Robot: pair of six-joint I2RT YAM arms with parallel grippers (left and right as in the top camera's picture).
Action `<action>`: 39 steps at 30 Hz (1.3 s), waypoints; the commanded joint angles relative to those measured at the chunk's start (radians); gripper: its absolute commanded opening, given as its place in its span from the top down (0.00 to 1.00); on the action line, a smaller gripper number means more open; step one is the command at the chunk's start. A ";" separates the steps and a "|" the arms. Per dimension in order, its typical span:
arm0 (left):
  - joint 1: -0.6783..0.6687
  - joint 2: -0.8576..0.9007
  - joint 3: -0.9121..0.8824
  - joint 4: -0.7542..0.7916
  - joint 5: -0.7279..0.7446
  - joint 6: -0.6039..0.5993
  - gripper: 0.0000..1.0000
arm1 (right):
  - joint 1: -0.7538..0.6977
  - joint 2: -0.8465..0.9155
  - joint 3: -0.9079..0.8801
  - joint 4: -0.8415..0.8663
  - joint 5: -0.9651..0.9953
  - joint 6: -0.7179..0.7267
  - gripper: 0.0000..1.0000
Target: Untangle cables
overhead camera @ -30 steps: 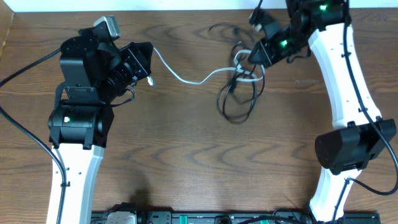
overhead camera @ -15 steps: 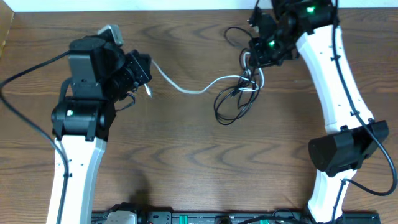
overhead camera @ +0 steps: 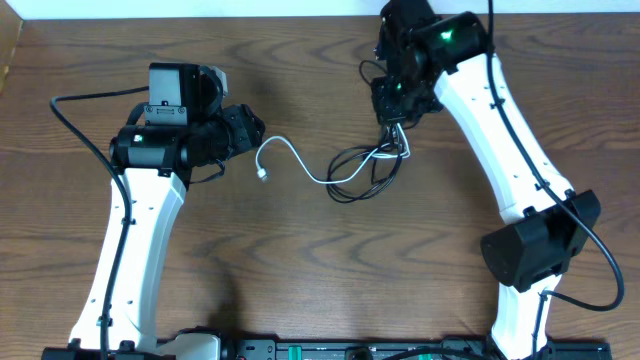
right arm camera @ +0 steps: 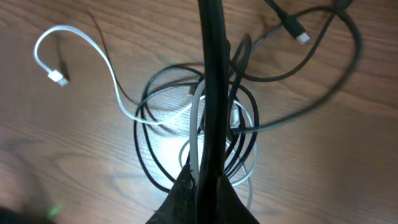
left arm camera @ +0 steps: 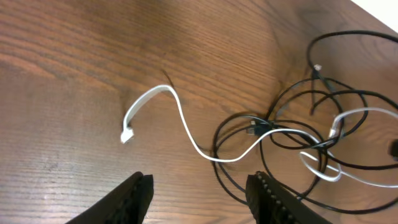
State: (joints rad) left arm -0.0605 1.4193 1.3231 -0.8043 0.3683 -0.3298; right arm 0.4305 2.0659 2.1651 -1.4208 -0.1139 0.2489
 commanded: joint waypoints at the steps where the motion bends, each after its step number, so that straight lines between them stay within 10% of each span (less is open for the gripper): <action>1: 0.003 -0.001 0.010 0.002 0.005 0.068 0.44 | 0.041 -0.012 -0.050 0.045 -0.040 0.013 0.96; 12: 0.003 -0.001 0.010 0.035 0.005 0.067 0.38 | 0.152 -0.012 -0.116 0.101 -0.108 -0.101 0.27; 31: -0.019 0.000 0.010 0.039 0.046 0.064 0.38 | -0.111 -0.014 -0.102 -0.008 -0.216 -0.227 0.27; 39: -0.073 0.000 0.010 0.072 0.046 0.064 0.38 | -0.274 -0.051 -0.102 -0.127 -0.354 -0.540 0.35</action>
State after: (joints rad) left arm -0.1204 1.4193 1.3231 -0.7429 0.4015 -0.2802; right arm 0.2108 2.0651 2.0521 -1.5246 -0.3637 -0.1009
